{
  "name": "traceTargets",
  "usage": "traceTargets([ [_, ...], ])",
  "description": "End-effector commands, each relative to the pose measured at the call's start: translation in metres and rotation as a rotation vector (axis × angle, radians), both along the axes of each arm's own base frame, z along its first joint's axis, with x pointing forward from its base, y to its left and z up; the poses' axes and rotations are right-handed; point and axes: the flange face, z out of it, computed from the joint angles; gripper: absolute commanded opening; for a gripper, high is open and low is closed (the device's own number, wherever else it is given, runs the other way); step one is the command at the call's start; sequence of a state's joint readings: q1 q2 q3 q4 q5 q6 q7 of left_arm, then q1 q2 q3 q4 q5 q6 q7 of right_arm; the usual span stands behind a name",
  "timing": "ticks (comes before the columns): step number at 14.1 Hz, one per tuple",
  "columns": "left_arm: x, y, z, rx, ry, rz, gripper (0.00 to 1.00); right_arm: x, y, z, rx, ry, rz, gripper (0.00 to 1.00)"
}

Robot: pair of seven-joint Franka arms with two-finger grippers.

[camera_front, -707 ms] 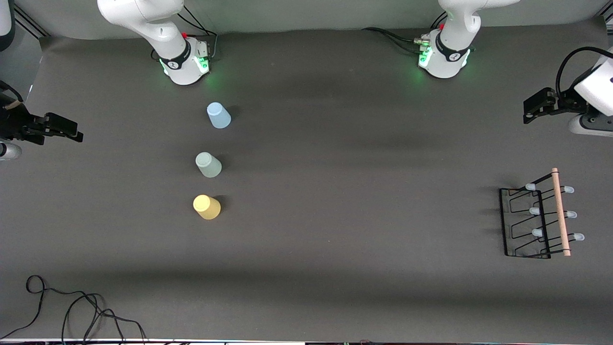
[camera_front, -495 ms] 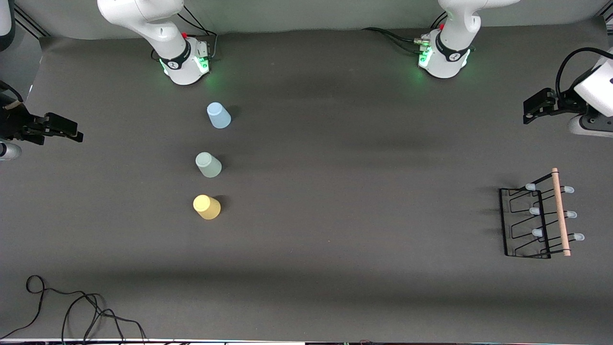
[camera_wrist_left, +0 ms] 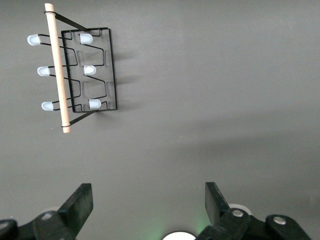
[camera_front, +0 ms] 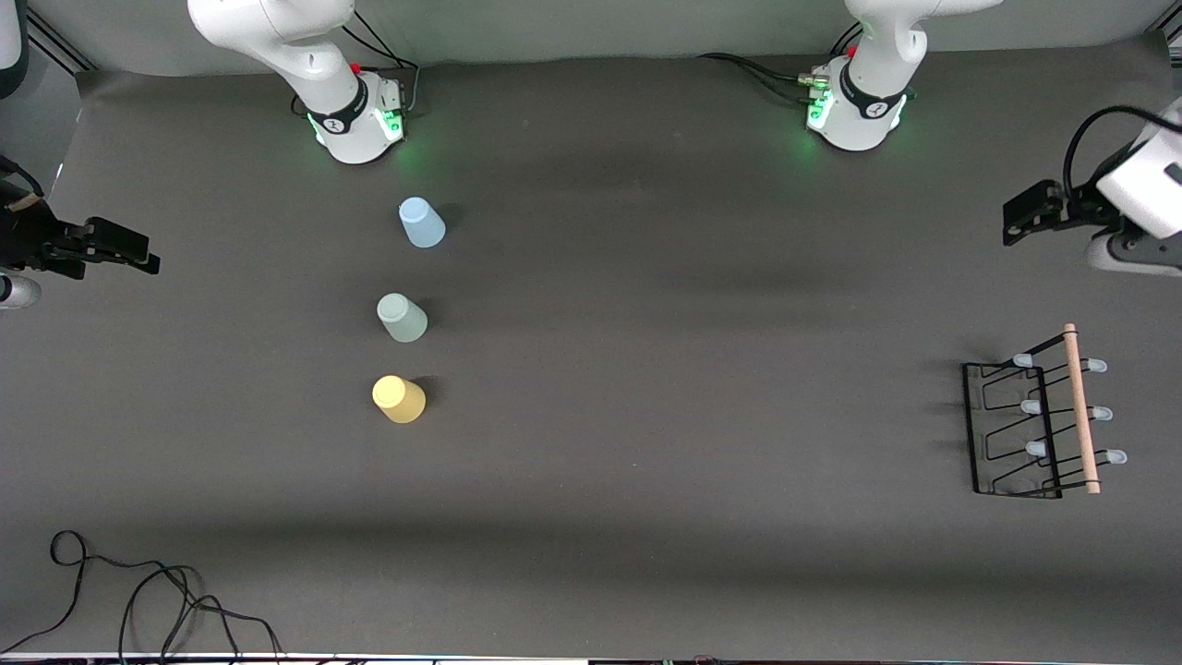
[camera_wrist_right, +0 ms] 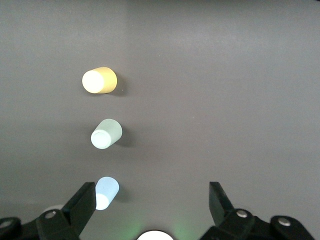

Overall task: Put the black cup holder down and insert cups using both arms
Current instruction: 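Lower the left gripper over the black wire cup holder's wooden rod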

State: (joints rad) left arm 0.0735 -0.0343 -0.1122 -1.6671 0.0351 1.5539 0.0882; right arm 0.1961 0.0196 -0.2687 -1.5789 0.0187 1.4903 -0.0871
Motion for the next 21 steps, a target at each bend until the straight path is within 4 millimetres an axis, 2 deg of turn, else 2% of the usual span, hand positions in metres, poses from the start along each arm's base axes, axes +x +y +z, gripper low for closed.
traceTargets([
  [1,0.009,0.026,-0.046,0.057,-0.006,0.023,1.00,0.000,0.000,0.006,-0.009,-0.002,-0.013,1.00],
  [2,0.011,0.034,-0.060,0.060,-0.015,0.027,1.00,0.000,0.000,0.006,-0.009,-0.002,-0.013,1.00],
  [6,0.023,0.111,-0.116,0.035,0.015,-0.004,0.99,0.001,0.000,0.005,-0.006,0.000,-0.013,1.00],
  [8,0.026,0.125,-0.143,0.027,0.008,-0.041,0.98,0.000,0.000,0.006,-0.006,0.000,-0.014,1.00],
  [12,0.024,0.180,-0.213,0.011,-0.034,-0.100,0.97,-0.001,0.000,0.006,-0.005,0.001,-0.014,1.00],
  [14,0.029,0.189,-0.241,-0.001,-0.028,-0.126,0.97,-0.001,0.000,0.006,-0.005,0.001,-0.014,1.00],
  [16,0.033,0.192,-0.258,-0.007,-0.032,-0.149,0.96,-0.001,0.000,0.006,-0.005,0.001,-0.014,1.00],
  [17,0.033,0.196,-0.263,-0.008,-0.035,-0.150,0.90,-0.001,0.000,0.006,-0.005,0.001,-0.014,1.00],
  [18,0.033,0.198,-0.267,-0.009,-0.036,-0.144,0.61,-0.001,0.000,0.006,-0.005,0.003,-0.013,1.00],
  [20,0.034,0.198,-0.269,-0.012,-0.030,-0.145,0.42,-0.001,0.000,0.006,-0.005,0.003,-0.014,1.00],
  [21,0.033,0.198,-0.270,-0.014,-0.023,-0.145,0.25,-0.001,0.000,0.006,-0.005,0.003,-0.013,1.00],
])
